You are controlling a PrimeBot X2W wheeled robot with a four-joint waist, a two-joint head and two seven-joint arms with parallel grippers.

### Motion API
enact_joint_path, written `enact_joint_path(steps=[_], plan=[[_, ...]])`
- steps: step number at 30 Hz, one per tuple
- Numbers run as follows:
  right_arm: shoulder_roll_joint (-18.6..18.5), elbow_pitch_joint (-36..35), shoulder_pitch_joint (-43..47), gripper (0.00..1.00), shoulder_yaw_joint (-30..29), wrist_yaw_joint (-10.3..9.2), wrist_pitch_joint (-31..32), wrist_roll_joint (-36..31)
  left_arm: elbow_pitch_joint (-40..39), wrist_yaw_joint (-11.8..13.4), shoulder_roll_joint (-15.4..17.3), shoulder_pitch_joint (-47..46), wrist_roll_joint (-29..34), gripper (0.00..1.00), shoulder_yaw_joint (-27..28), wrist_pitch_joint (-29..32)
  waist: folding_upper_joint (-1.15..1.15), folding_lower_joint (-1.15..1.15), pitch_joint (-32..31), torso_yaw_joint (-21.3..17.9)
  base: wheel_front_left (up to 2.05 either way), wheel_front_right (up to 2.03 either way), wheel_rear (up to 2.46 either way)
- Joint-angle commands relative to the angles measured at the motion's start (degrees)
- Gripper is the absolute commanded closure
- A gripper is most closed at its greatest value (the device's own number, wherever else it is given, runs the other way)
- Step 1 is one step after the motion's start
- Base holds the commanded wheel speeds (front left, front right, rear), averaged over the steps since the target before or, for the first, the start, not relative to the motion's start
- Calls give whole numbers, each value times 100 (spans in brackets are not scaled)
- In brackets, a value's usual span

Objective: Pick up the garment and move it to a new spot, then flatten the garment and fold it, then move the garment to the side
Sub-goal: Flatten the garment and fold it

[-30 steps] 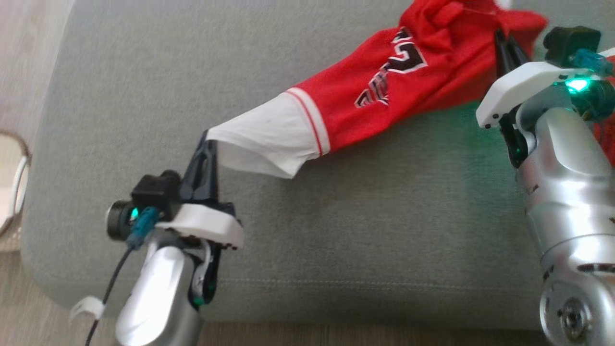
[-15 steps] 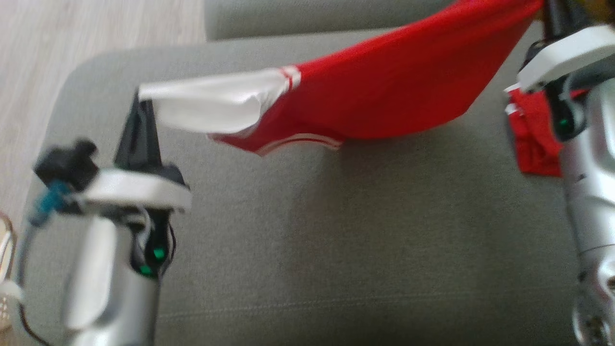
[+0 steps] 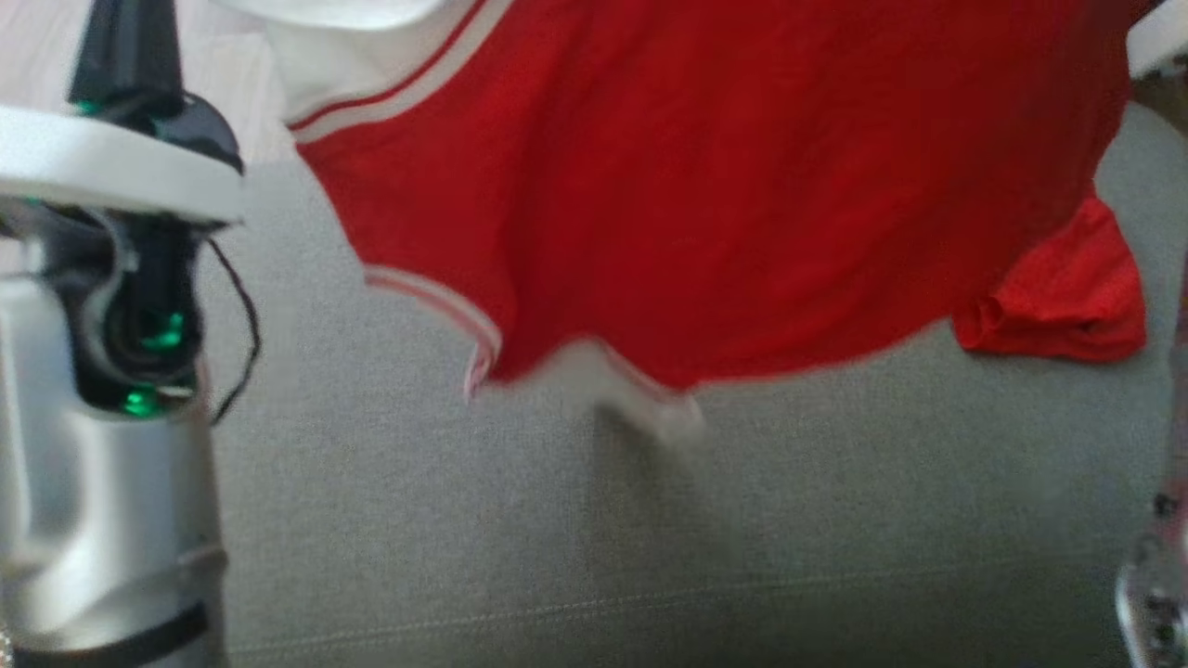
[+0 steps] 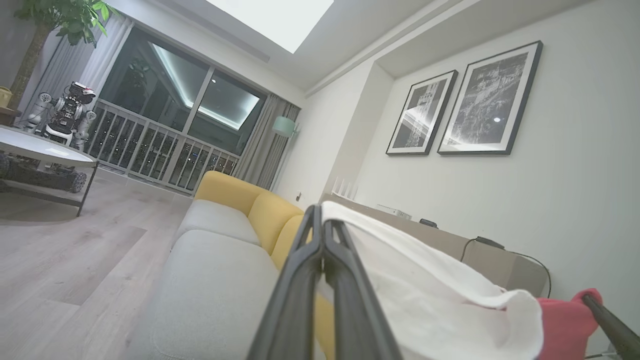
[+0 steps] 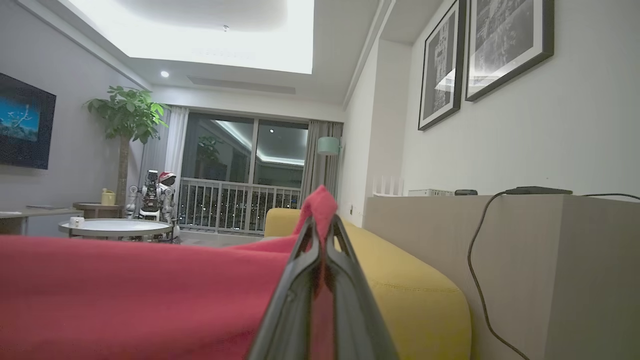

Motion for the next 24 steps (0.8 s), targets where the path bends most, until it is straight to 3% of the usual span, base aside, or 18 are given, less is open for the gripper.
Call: enact_joint_path(steps=[1, 7, 10, 13, 17, 21, 24], plan=[[252, -392, -192, 100, 1, -2, 270, -141, -215, 69, 319, -460, 51, 100, 231, 148, 0, 0, 72, -16, 0, 0, 0], [631, -672, -628, 100, -158, -2, 1064, -449, 273, 282, 438, -1402, -158, 100, 241, 793, 0, 0, 740, -8, 0, 0, 0], [713, -406, -1275, 100, -154, -2, 1302, -459, 810, 296, 607, -2254, -133, 100, 166, 1066, 0, 0, 1419, 35, 0, 0, 0], [738, 30, -2198, 100, -113, -2, 1123, -565, 1471, 231, 838, -3318, 106, 100, 61, 1009, 0, 0, 2171, 67, 0, 0, 0], [743, 744, -3506, 100, -455, -2, 218, -828, 2493, 133, 1014, -4811, 500, 100, -36, 364, 0, 0, 2926, 164, 0, 0, 0], [814, 1450, -4448, 100, -1205, -2, -798, -984, 3323, -14, 1016, -5892, 822, 100, -132, -696, 0, 0, 3289, 312, 0, 0, 0], [861, 2006, -4811, 100, -1256, -2, -1172, -778, 3827, -431, 965, -6282, 879, 100, -272, -1424, 0, 0, 3412, 432, 0, 0, 0]])
